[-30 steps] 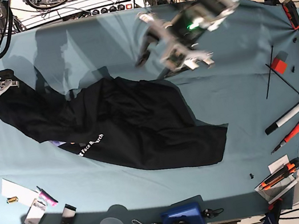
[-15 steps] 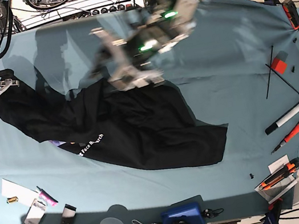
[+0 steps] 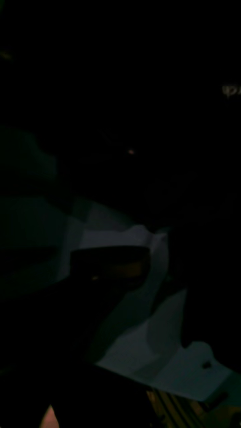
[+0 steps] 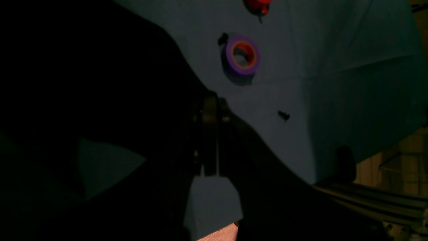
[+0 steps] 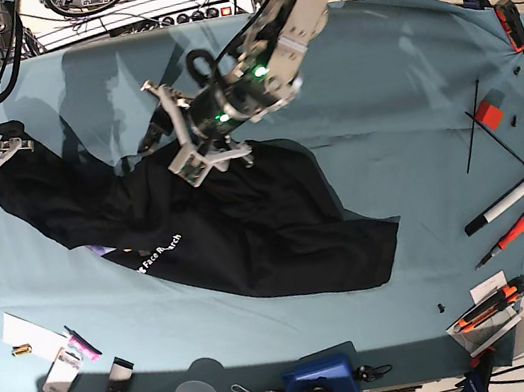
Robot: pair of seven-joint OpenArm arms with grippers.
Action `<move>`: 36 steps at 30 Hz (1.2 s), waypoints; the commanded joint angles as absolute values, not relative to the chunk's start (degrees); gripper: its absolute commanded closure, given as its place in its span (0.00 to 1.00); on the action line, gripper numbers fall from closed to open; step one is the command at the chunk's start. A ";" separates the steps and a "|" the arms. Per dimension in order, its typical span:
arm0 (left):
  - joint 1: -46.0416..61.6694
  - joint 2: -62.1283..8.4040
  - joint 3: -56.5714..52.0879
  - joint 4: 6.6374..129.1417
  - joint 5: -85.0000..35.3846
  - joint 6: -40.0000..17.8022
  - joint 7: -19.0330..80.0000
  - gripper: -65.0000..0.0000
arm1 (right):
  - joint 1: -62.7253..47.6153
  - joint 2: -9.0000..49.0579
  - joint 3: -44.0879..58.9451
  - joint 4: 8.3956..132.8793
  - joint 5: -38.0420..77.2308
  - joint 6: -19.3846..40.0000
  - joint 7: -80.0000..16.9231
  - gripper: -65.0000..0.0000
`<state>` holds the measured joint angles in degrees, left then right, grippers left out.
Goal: Layout the t-shirt on the table in an organized manner, then fold the t-shirt properly
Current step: 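Reach the left gripper into the shirt's middle and drag the fabric flat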
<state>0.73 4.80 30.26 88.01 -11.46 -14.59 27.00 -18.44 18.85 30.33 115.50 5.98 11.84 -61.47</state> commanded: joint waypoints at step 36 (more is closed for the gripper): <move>-38.76 9.00 30.57 71.09 1.54 -1.43 21.67 0.49 | -18.06 19.68 30.81 116.53 9.10 11.38 -57.54 1.00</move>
